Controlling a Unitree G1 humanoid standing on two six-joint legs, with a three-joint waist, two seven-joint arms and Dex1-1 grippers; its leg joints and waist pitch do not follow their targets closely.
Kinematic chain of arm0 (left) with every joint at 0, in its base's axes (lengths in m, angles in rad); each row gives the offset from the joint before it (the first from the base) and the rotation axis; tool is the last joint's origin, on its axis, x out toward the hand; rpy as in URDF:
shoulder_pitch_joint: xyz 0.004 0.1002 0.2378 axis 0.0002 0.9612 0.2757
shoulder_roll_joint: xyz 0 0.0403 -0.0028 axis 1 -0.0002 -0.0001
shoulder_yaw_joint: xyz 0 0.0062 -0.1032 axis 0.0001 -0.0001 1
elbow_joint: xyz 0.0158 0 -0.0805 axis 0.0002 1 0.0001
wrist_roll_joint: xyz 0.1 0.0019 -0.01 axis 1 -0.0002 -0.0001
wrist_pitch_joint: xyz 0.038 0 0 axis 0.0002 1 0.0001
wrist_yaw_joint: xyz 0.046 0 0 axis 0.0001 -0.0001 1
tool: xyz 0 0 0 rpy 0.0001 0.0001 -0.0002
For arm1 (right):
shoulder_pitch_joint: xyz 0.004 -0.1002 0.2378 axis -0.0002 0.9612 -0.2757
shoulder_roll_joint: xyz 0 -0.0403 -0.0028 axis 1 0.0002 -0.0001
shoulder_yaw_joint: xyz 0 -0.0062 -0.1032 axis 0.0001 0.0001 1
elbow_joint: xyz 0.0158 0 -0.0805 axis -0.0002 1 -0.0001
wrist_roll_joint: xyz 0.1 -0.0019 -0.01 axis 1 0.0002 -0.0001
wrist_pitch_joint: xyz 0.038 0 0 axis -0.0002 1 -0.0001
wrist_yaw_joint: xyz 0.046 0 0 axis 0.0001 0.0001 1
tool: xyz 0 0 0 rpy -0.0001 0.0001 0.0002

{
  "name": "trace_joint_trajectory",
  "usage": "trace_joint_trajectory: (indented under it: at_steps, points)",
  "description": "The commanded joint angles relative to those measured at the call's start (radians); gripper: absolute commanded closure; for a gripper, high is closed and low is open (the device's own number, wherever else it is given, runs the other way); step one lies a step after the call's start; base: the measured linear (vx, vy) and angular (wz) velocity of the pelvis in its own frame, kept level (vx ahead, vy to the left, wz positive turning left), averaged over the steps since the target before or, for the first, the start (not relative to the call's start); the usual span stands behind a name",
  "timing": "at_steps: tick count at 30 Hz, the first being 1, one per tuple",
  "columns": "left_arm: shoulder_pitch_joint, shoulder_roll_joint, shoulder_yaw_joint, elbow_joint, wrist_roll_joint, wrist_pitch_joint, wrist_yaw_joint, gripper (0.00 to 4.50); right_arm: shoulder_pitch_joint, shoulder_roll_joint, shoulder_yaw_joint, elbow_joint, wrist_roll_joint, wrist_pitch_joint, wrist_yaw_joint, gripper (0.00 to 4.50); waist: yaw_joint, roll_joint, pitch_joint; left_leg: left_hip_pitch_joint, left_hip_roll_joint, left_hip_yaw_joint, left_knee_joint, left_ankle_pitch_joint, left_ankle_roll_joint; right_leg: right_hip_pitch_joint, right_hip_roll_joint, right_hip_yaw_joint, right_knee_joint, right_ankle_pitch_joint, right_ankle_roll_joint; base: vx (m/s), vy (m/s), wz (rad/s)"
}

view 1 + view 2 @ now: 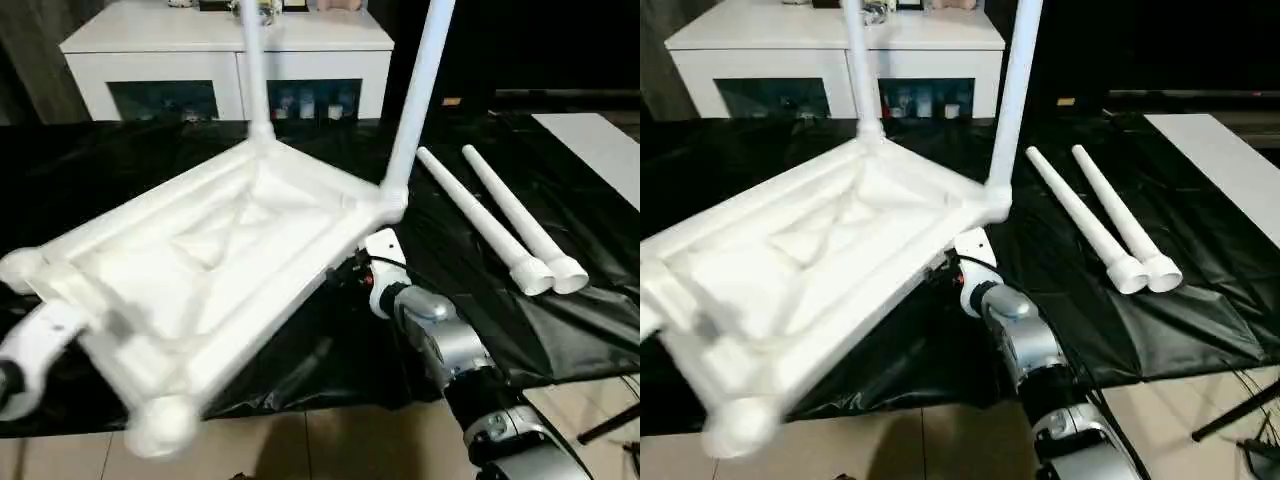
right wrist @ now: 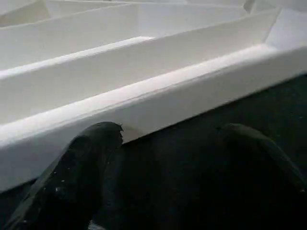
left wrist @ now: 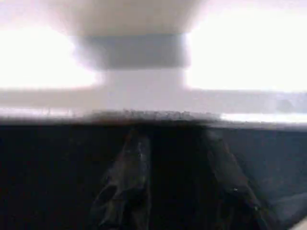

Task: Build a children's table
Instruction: Rotate table base

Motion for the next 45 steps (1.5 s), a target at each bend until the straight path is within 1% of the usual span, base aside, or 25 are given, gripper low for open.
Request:
trace_joint_trajectory:
  at_steps: [1,7,8,9,11,13,14,16,17,18,21,24,25,26,27,28,29,31,32,34,37,40,41,42,45]
  points:
    - [-0.026,-0.008,-0.016,-0.074,-0.046,-0.022,-0.026,3.08,-0.024,0.014,0.015,0.007,0.002,-0.013,0.017,0.62,-0.004,0.023,-0.042,0.020,0.013,-0.009,-0.098,-0.504,-0.050,0.017,-0.038,0.039,-0.089,-0.444,-0.138,0.000,0.000,0.00]
    - [-0.105,-0.066,-0.079,-0.146,-0.087,-0.012,-0.058,3.08,-0.041,0.021,0.022,0.040,-0.009,-0.037,0.042,0.62,-0.009,0.026,-0.043,0.021,0.012,-0.006,-0.096,-0.482,-0.060,0.021,-0.033,0.038,-0.086,-0.397,-0.150,0.000,0.000,0.00]
    - [-0.105,-0.067,-0.079,-0.146,-0.087,-0.012,-0.058,3.08,-0.041,0.021,0.022,0.040,-0.009,-0.037,0.042,0.62,-0.010,0.028,-0.044,0.019,0.012,-0.006,-0.095,-0.477,-0.061,0.024,-0.033,0.038,-0.083,-0.383,-0.154,0.000,0.000,0.00]
    - [-0.120,-0.081,-0.091,-0.147,-0.089,-0.014,-0.055,3.08,-0.042,0.022,0.023,0.041,-0.009,-0.039,0.046,0.62,-0.009,0.036,-0.045,0.017,0.011,-0.007,-0.095,-0.469,-0.064,0.027,-0.034,0.037,-0.079,-0.371,-0.158,0.000,0.000,0.00]
    - [-0.151,-0.106,-0.122,-0.139,-0.086,-0.016,-0.052,3.08,-0.039,0.020,0.023,0.037,-0.008,-0.041,0.055,0.62,-0.011,0.031,-0.046,0.020,0.009,-0.004,-0.093,-0.461,-0.062,0.026,-0.031,0.037,-0.081,-0.361,-0.159,0.000,0.000,0.00]
    - [-0.169,-0.118,-0.150,-0.135,-0.075,-0.025,-0.052,3.08,-0.035,0.016,0.025,0.031,-0.008,-0.042,0.062,0.62,-0.012,0.032,-0.046,0.017,0.009,-0.004,-0.093,-0.451,-0.061,0.029,-0.031,0.037,-0.079,-0.350,-0.163,0.000,0.000,0.00]
    - [-0.207,-0.151,-0.207,-0.124,-0.070,-0.034,-0.061,3.08,-0.021,0.006,0.026,0.016,-0.010,-0.042,0.072,0.62,-0.011,0.048,-0.048,0.020,0.009,-0.005,-0.092,-0.448,-0.067,0.029,-0.031,0.037,-0.076,-0.333,-0.167,0.000,0.000,0.00]
    - [-0.217,-0.162,-0.222,-0.119,-0.069,-0.038,-0.064,3.08,-0.017,0.003,0.026,0.011,-0.011,-0.041,0.075,0.62,-0.012,0.033,-0.050,0.017,0.008,-0.001,-0.089,-0.427,-0.060,0.034,-0.030,0.036,-0.077,-0.309,-0.176,0.000,0.000,0.00]
    - [-0.231,-0.172,-0.238,-0.114,-0.064,-0.040,-0.067,3.08,-0.011,-0.003,0.025,0.005,-0.012,-0.041,0.076,0.62,-0.012,0.033,-0.052,0.013,0.007,-0.002,-0.088,-0.410,-0.058,0.038,-0.032,0.037,-0.072,-0.298,-0.179,0.000,0.000,0.00]
    - [-0.245,-0.183,-0.254,-0.111,-0.058,-0.041,-0.069,3.08,-0.004,-0.008,0.023,-0.006,-0.010,-0.037,0.078,0.62,-0.012,0.042,-0.053,0.015,0.007,0.001,-0.085,-0.387,-0.054,0.036,-0.031,0.037,-0.071,-0.276,-0.188,0.000,0.000,0.00]
    - [-0.271,-0.205,-0.281,-0.107,-0.047,-0.047,-0.072,3.08,0.012,-0.019,0.018,-0.025,-0.009,-0.031,0.081,0.62,-0.013,0.040,-0.053,0.017,0.007,0.004,-0.083,-0.377,-0.049,0.038,-0.029,0.036,-0.073,-0.276,-0.187,0.000,0.000,0.00]
    - [-0.279,-0.215,-0.290,-0.105,-0.045,-0.050,-0.072,3.08,0.019,-0.022,0.017,-0.033,-0.009,-0.029,0.081,0.62,-0.014,0.041,-0.055,0.011,0.006,0.004,-0.081,-0.341,-0.040,0.043,-0.030,0.035,-0.069,-0.265,-0.193,0.000,0.000,0.00]
    - [-0.292,-0.228,-0.305,-0.095,-0.035,-0.072,-0.066,3.08,0.027,-0.024,0.017,-0.043,-0.010,-0.028,0.081,0.62,-0.015,0.046,-0.055,0.010,0.006,0.004,-0.081,-0.340,-0.039,0.043,-0.029,0.035,-0.070,-0.266,-0.194,0.000,0.000,0.00]
    - [-0.320,-0.254,-0.326,-0.060,-0.017,-0.105,-0.048,3.08,0.038,-0.029,0.017,-0.064,-0.011,-0.023,0.084,0.62,-0.016,0.044,-0.054,0.010,0.006,0.004,-0.081,-0.342,-0.038,0.042,-0.028,0.034,-0.072,-0.269,-0.192,0.000,0.000,0.00]
    - [-0.340,-0.271,-0.341,-0.034,-0.005,-0.129,-0.035,3.08,0.045,-0.032,0.017,-0.078,-0.011,-0.019,0.086,0.62,-0.016,0.053,-0.054,0.018,0.005,0.006,-0.079,-0.355,-0.039,0.038,-0.024,0.034,-0.077,-0.260,-0.187,0.000,0.000,0.00]
    - [-0.340,-0.271,-0.341,-0.034,-0.005,-0.129,-0.035,3.08,0.045,-0.032,0.017,-0.078,-0.011,-0.019,0.086,0.62,-0.014,0.051,-0.055,0.017,0.005,0.006,-0.078,-0.354,-0.039,0.040,-0.025,0.034,-0.073,-0.253,-0.191,0.000,0.000,0.00]
    - [-0.347,-0.277,-0.344,-0.025,0.000,-0.136,-0.030,3.08,0.046,-0.034,0.017,-0.083,-0.012,-0.019,0.086,0.62,-0.015,0.058,-0.056,0.009,0.004,0.003,-0.080,-0.348,-0.039,0.048,-0.029,0.034,-0.068,-0.256,-0.194,0.000,0.000,0.00]
    - [-0.390,-0.316,-0.367,0.042,0.030,-0.175,0.004,3.08,0.052,-0.050,0.012,-0.116,-0.017,-0.015,0.080,0.62,-0.016,0.058,-0.054,0.016,0.003,0.005,-0.078,-0.366,-0.037,0.042,-0.027,0.034,-0.076,-0.287,-0.183,0.000,0.000,0.00]
    - [-0.390,-0.316,-0.367,0.042,0.030,-0.175,0.004,3.08,0.052,-0.050,0.012,-0.116,-0.017,-0.015,0.080,0.62,-0.016,0.055,-0.055,0.013,0.002,0.005,-0.077,-0.359,-0.036,0.045,-0.029,0.034,-0.077,-0.298,-0.177,0.000,0.000,0.00]
    - [-0.412,-0.337,-0.383,0.081,0.043,-0.192,0.013,3.08,0.051,-0.064,0.002,-0.138,-0.016,-0.009,0.071,0.62,-0.017,0.057,-0.054,0.012,0.002,0.006,-0.078,-0.351,-0.033,0.045,-0.029,0.034,-0.080,-0.311,-0.173,0.000,0.000,0.00]
    - [-0.506,-0.431,-0.439,0.248,0.103,-0.289,0.069,3.08,0.000,-0.142,-0.081,-0.175,-0.011,0.032,0.009,0.62,-0.018,0.068,-0.057,0.018,-0.002,0.008,-0.070,-0.343,-0.032,0.044,-0.025,0.034,-0.082,-0.297,-0.170,0.000,0.000,0.00]
    - [-0.531,-0.456,-0.444,0.291,0.118,-0.331,0.088,3.08,-0.017,-0.164,-0.101,-0.177,-0.015,0.045,-0.009,0.62,-0.017,0.067,-0.061,0.003,-0.003,0.006,-0.068,-0.289,-0.022,0.056,-0.031,0.032,-0.078,-0.294,-0.165,0.000,0.000,0.00]
    - [-0.538,-0.464,-0.445,0.303,0.122,-0.345,0.094,3.08,-0.022,-0.171,-0.107,-0.176,-0.015,0.048,-0.014,0.62,-0.018,0.071,-0.060,0.004,-0.002,0.007,-0.067,-0.283,-0.019,0.053,-0.030,0.032,-0.079,-0.293,-0.164,0.000,0.000,0.00]
    - [-0.556,-0.491,-0.442,0.326,0.126,-0.372,0.120,3.08,-0.037,-0.188,-0.122,-0.172,-0.017,0.066,-0.030,0.62,-0.024,0.067,-0.059,0.004,-0.006,0.009,-0.065,-0.278,-0.015,0.053,-0.026,0.030,-0.082,-0.294,-0.164,0.000,0.000,0.00]
    - [-0.582,-0.563,-0.412,0.321,0.098,-0.403,0.170,3.08,-0.085,-0.235,-0.136,-0.140,-0.046,0.119,-0.074,0.62,-0.031,0.066,-0.068,-0.004,-0.005,0.008,-0.058,-0.218,-0.003,0.061,-0.028,0.028,-0.072,-0.223,-0.188,0.000,0.000,0.00]
